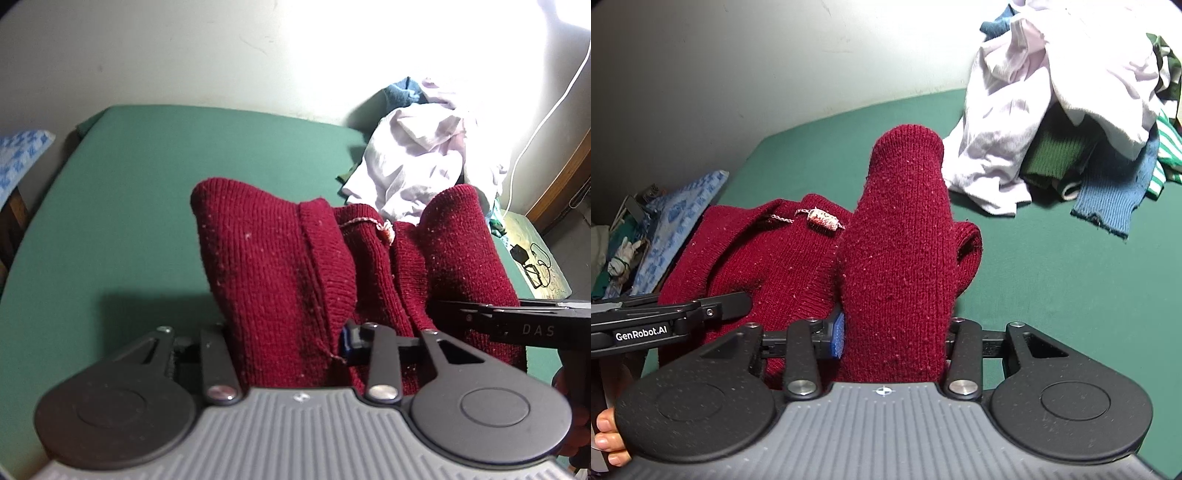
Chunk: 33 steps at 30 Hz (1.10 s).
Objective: Fold clothes
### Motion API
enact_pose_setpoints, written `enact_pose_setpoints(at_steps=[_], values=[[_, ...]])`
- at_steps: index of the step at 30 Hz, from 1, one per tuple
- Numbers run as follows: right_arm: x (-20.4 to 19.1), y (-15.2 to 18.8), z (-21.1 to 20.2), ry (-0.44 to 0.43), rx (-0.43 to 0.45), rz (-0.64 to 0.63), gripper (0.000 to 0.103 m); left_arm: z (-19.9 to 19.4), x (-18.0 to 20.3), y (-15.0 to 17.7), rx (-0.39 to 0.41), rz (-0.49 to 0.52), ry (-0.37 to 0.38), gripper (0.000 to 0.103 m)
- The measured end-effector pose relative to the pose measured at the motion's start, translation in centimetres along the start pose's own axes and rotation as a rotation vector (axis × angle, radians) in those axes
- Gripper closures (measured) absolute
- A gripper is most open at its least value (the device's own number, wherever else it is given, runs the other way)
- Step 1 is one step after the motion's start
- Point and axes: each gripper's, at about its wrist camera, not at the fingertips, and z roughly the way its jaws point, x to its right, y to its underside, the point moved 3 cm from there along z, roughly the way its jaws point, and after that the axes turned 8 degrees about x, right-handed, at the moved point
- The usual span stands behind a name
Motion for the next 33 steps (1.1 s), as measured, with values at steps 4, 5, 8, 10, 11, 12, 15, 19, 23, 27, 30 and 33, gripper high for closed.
enact_pose_setpoints(at_steps=[4,5,8,10,11,12,15,19,23,27,30,33], values=[[-0.1,-0.7,-0.2,-0.011,0.01,-0.005,0.06,-0.2,0.2,-0.7,0.004,0.007,-0.011,0.065],[-0.2,-0.9,-0.2,-0.014,0.013,-0.006,0.06,-0.3,0.3,-0.9,0.005,0.012,-0.016,0.065],[-0.4,-1.4,-0.1,-0.03,0.021,-0.013,0.06,-0.3,0.5,-1.6,0.002,0.027,-0.041,0.065],[-0.6,-1.8,0.2,-0.042,0.015,-0.015,0.06,-0.3,0.4,-2.1,-0.005,0.033,-0.064,0.065],[-0.7,-2.0,0.4,-0.048,0.013,-0.015,0.06,-0.3,0.3,-2.4,-0.008,0.036,-0.075,0.065],[-0.8,-2.3,0.6,-0.055,0.01,-0.013,0.06,-0.3,0.3,-2.8,-0.009,0.04,-0.085,0.065],[-1.4,-3.1,1.1,-0.076,0.009,-0.009,0.06,-0.5,-0.1,-3.8,-0.009,0.063,-0.115,0.065],[-2.5,-4.3,2.0,-0.096,0.012,-0.013,0.06,-0.5,-0.9,-5.2,-0.01,0.092,-0.151,0.065],[-3.7,-5.5,3.4,-0.101,0.01,-0.017,0.06,-0.2,-2.0,-6.7,-0.009,0.115,-0.176,0.065],[-5.0,-7.0,4.5,-0.102,0.015,-0.032,0.06,0.4,-3.2,-8.2,-0.01,0.131,-0.194,0.065],[-5.9,-8.2,5.6,-0.1,0.016,-0.028,0.06,1.0,-4.1,-9.4,-0.007,0.154,-0.209,0.065],[-6.7,-9.3,6.9,-0.096,0.02,-0.023,0.06,1.6,-4.8,-10.8,-0.001,0.175,-0.222,0.065]])
